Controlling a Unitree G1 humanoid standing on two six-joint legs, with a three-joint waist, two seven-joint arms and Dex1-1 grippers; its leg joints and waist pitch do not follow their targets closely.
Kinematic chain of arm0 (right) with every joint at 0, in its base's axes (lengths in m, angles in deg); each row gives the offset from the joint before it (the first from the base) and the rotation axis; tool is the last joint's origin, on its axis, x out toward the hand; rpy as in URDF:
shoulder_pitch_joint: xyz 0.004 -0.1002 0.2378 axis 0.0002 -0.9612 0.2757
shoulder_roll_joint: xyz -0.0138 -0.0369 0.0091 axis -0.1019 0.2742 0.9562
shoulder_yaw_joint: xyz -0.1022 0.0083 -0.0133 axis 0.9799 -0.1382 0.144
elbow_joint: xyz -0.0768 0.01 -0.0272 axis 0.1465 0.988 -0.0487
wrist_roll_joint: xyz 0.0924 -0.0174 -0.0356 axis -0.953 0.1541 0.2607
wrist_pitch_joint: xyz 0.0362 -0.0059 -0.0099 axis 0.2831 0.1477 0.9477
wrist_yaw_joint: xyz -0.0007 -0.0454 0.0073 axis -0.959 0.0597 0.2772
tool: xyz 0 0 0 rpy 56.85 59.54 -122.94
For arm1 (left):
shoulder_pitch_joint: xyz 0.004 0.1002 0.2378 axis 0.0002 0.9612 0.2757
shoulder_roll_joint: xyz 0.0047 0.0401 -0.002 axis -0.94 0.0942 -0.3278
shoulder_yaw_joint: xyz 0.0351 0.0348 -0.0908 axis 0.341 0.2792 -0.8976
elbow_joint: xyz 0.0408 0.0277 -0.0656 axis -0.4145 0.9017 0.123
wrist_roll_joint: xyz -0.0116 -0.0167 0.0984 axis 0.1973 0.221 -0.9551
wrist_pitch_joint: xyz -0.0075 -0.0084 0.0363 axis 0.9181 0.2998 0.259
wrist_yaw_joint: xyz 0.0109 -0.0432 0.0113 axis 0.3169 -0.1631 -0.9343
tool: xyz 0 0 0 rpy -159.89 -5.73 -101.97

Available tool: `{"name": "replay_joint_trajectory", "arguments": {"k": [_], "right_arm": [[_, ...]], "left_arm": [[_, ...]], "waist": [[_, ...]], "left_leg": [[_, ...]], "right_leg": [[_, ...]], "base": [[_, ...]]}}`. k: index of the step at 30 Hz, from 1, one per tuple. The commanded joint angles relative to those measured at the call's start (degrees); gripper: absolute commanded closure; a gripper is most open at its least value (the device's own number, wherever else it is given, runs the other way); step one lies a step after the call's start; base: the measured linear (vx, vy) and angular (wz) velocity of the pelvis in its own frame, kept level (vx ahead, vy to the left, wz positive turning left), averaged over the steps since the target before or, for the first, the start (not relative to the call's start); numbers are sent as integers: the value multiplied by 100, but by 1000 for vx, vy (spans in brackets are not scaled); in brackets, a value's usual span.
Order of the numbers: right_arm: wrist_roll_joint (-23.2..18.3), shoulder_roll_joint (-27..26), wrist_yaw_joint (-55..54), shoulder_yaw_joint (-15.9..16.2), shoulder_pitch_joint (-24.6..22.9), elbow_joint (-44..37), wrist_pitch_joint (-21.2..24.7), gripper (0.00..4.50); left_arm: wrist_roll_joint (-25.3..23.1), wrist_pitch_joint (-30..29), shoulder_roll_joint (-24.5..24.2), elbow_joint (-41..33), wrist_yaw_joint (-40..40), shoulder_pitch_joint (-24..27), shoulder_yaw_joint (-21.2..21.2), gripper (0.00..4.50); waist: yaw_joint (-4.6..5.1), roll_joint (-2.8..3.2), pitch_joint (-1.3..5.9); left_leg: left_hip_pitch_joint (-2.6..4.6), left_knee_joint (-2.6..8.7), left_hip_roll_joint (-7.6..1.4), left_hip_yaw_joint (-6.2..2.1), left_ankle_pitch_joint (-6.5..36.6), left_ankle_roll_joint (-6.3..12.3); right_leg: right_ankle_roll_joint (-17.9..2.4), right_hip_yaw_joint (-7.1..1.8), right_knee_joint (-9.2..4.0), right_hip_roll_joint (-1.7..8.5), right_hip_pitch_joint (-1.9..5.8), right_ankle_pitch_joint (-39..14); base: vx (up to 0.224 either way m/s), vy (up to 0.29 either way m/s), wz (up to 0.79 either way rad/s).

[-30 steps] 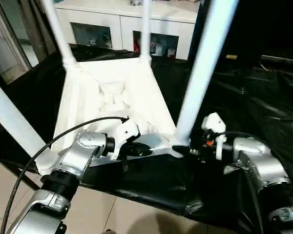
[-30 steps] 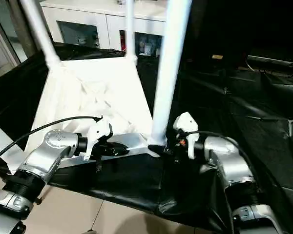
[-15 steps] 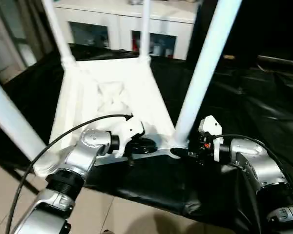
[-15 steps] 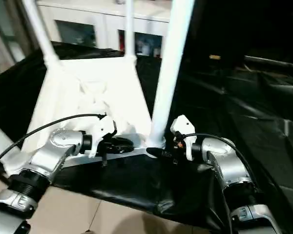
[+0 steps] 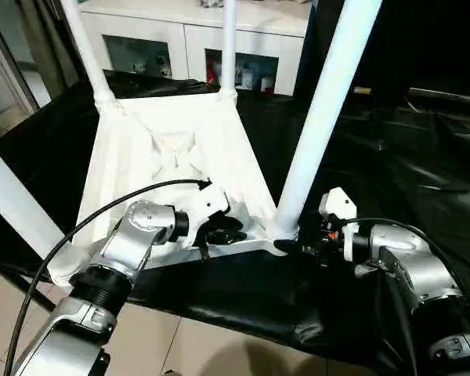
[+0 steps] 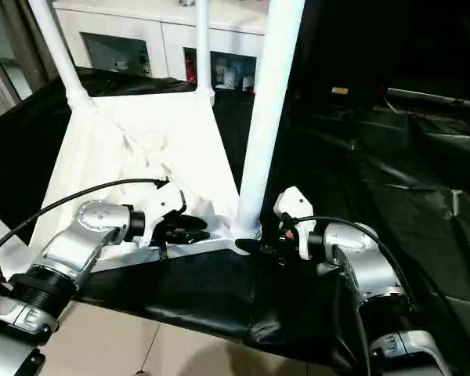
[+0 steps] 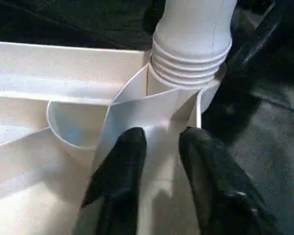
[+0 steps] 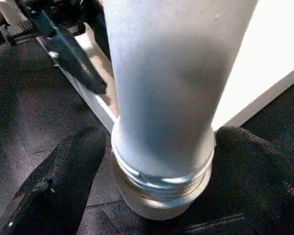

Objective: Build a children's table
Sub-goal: Rotate leg to tighten

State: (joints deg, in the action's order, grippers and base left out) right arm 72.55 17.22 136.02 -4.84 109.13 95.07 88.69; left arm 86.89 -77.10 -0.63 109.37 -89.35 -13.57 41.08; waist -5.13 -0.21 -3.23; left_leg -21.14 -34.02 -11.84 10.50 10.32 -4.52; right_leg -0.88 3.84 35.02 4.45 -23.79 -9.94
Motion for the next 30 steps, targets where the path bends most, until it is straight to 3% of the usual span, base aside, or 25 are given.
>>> {"name": "replay_joint_trajectory", "arguments": {"k": [1,6,14,22,30], "right_arm": [[27,46,8,18,42,11,-64,47],[46,36,10,38,54,24,-78,47],[69,3,-10,41,53,37,-117,47],[73,-5,-55,20,45,51,-161,47],[93,-26,-78,37,45,70,-213,47]], "left_arm": [[84,-75,-8,-133,-88,36,-75,296],[221,-263,-70,-317,-302,107,-53,296],[-122,-172,-238,-153,-120,168,194,296],[-117,-227,-250,-148,-110,152,192,372],[-132,-202,-279,-183,-199,169,274,447]], "waist": [[-16,-110,409],[-11,-99,401],[-2,-71,407],[-6,-60,413],[-6,-55,394]], "left_leg": [[30,346,-114,-13,845,469],[42,356,-123,-17,927,416],[52,356,-116,-22,951,386],[44,350,-114,-22,921,394],[58,369,-113,-32,1126,311]], "right_leg": [[-1240,-230,-388,335,350,-1143],[-1190,-232,-403,337,340,-1320],[-1146,-235,-407,325,336,-1281],[-1242,-234,-390,327,349,-1104],[-1089,-230,-444,336,336,-1581]], "base": [[0,0,0],[0,0,0],[0,0,0],[0,0,0],[0,0,0]]}}
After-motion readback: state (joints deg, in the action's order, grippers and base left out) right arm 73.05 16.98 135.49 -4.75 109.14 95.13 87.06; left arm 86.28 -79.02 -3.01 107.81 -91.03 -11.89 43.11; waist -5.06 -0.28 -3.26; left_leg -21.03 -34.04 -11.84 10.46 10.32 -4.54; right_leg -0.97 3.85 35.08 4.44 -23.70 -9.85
